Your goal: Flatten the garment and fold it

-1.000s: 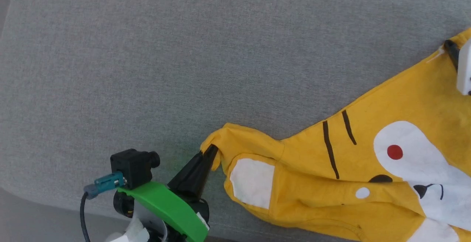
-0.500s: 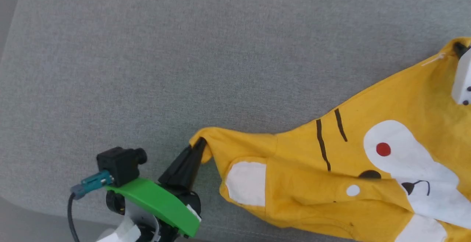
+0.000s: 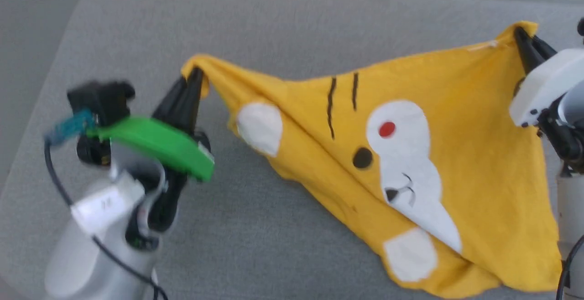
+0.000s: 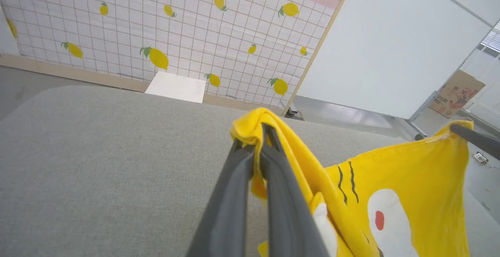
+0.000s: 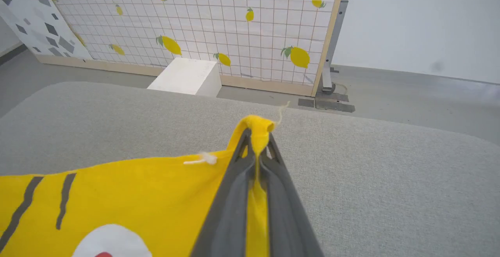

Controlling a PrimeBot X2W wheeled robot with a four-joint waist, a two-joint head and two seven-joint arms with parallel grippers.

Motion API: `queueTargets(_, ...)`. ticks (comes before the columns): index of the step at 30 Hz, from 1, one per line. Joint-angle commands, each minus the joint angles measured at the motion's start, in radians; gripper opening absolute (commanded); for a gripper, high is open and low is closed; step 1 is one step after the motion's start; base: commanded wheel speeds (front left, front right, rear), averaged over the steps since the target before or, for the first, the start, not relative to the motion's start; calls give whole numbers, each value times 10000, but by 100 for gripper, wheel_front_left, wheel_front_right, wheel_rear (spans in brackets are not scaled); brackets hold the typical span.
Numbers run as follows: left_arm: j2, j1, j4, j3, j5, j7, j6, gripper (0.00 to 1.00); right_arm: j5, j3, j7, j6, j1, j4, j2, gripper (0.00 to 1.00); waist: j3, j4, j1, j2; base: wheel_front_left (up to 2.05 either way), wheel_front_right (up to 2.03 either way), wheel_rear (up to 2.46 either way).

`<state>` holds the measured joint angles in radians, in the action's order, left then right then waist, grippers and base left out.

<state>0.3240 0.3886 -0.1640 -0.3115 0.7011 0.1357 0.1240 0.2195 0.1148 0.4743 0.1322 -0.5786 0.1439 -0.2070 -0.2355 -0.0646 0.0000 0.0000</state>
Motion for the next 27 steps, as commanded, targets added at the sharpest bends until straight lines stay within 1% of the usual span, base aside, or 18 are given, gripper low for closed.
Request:
queueTargets(1, 240, 1417, 600, -182, -287, 580, -184, 0, 116, -161, 21, -15, -539, 84, 150, 0, 1469, 562, 0, 0, 0, 0, 0)
queueTargets(6, 91, 3432, 1927, -43, -100, 1161, -304, 0, -104, -406, 33, -15, -1574, 714, 286, 0, 1868, 786, 0, 0, 0, 0, 0)
queueTargets(10, 166, 5058, 3316, -103, -527, 1207, -398, 0, -599, -528, -295, -15, -2744, 1558, 451, 0, 2031, 1011, 0, 0, 0, 0, 0)
queueTargets(13, 352, 6091, 4337, -383, -998, 1295, -619, 0, -1004, -632, -541, -15, -3635, 2346, 585, 0, 2068, 1180, 0, 0, 0, 0, 0)
queueTargets(17, 348, 7150, 5279, -349, -1241, 1143, -591, 0, -1455, -598, -806, -15, -4677, 3227, 783, 0, 1987, 1349, 0, 0, 0, 0, 0)
queueTargets(21, 452, 7879, 5921, -398, -1391, 1219, -663, 0, -1751, -710, -908, -15, -5439, 3934, 864, 0, 1827, 1501, 0, 0, 0, 0, 0)
queueTargets(27, 320, 8716, 6345, -232, -1292, 1336, -466, 0, -2069, -530, -878, -15, -6328, 4691, 913, 0, 1187, 1643, 0, 0, 0, 0, 0)
